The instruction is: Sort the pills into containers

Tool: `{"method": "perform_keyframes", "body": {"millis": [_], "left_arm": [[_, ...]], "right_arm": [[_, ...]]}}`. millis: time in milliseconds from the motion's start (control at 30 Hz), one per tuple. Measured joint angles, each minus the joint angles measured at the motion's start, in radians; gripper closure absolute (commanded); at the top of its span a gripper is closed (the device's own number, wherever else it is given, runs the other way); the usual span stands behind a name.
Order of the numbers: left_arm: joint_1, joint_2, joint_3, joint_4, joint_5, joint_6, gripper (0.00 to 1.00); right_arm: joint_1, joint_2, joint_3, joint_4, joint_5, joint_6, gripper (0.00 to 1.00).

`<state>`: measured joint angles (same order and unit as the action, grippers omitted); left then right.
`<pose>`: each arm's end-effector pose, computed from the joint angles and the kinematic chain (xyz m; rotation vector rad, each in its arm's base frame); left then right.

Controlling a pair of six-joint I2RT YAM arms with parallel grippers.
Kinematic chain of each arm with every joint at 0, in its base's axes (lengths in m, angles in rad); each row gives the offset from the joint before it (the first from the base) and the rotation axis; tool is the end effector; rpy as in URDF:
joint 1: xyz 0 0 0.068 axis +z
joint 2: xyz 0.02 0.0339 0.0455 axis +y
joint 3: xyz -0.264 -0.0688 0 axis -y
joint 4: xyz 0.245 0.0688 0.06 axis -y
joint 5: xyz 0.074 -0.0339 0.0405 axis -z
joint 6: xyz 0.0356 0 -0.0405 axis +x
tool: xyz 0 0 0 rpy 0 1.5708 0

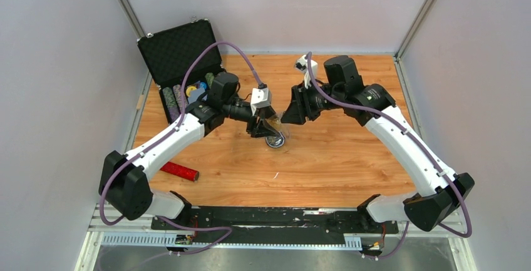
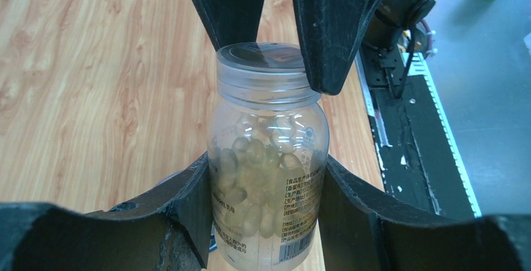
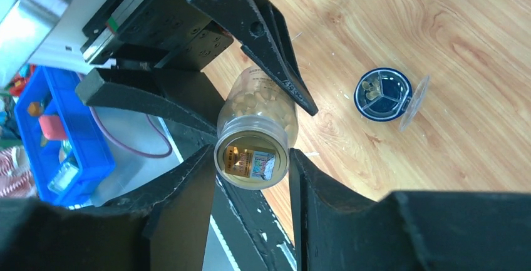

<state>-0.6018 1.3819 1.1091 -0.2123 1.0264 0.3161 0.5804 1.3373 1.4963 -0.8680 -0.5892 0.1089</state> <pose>0.2336 -0.1974 0.3215 1.4207 1.4170 -1.2229 0.2149 0.1646 0.4009 -0.8576 2.1830 1.0242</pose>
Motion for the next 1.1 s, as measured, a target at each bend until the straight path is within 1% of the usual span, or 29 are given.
{"method": "perform_keyframes", "body": {"millis": [133, 233, 267, 300, 333, 367, 400, 433, 533, 600, 667, 733, 800, 900, 967, 1100], "left_arm": [[0.002, 0.001, -0.002, 0.031, -0.042, -0.005, 1.0], [0.003, 0.001, -0.003, 0.053, -0.072, -0.013, 1.0], [0.004, 0.001, -0.004, 0.058, -0.076, -0.019, 1.0], [0.006, 0.001, -0.004, 0.063, -0.078, -0.027, 1.0], [0.007, 0.001, -0.004, 0.066, -0.077, -0.032, 1.0], [0.007, 0.001, -0.004, 0.073, -0.078, -0.039, 1.0], [0.008, 0.001, -0.004, 0.078, -0.079, -0.041, 1.0], [0.008, 0.001, -0.004, 0.086, -0.08, -0.04, 1.0], [-0.001, 0.001, -0.004, 0.101, -0.077, -0.038, 0.99], [-0.005, 0.001, -0.004, 0.103, -0.077, -0.037, 0.98], [-0.006, 0.001, -0.004, 0.105, -0.074, -0.037, 0.97], [-0.006, 0.001, -0.004, 0.105, -0.069, -0.037, 0.95], [-0.006, 0.001, -0.004, 0.105, -0.057, -0.034, 0.95], [-0.006, 0.001, -0.004, 0.093, -0.032, -0.024, 0.94], [-0.006, 0.001, -0.004, 0.076, -0.015, -0.015, 0.94], [-0.006, 0.001, -0.003, 0.05, 0.012, -0.006, 0.94]], "right_arm": [[0.005, 0.0, -0.002, 0.027, 0.082, 0.148, 1.0], [0.01, -0.002, -0.001, 0.034, 0.172, 0.334, 1.0], [0.013, -0.003, -0.001, 0.034, 0.205, 0.403, 0.97], [0.014, -0.005, -0.001, 0.034, 0.225, 0.447, 0.81], [0.018, -0.009, -0.001, 0.034, 0.255, 0.508, 0.55], [0.02, -0.011, -0.002, 0.034, 0.27, 0.539, 0.24], [0.021, -0.013, -0.001, 0.034, 0.286, 0.572, 0.07], [0.021, -0.014, -0.002, 0.037, 0.303, 0.609, 0.01], [0.016, -0.014, -0.001, 0.066, 0.352, 0.629, 0.0], [0.009, -0.018, -0.001, 0.079, 0.367, 0.602, 0.0], [0.0, -0.026, -0.002, 0.089, 0.369, 0.54, 0.04], [-0.009, -0.039, -0.001, 0.093, 0.333, 0.437, 0.09], [-0.016, -0.051, 0.002, 0.082, 0.272, 0.317, 0.12], [-0.018, -0.05, 0.024, 0.032, 0.177, 0.151, 0.13], [-0.018, -0.046, 0.039, -0.014, 0.123, 0.061, 0.14], [-0.018, -0.032, 0.052, -0.076, 0.035, -0.044, 0.22]]}}
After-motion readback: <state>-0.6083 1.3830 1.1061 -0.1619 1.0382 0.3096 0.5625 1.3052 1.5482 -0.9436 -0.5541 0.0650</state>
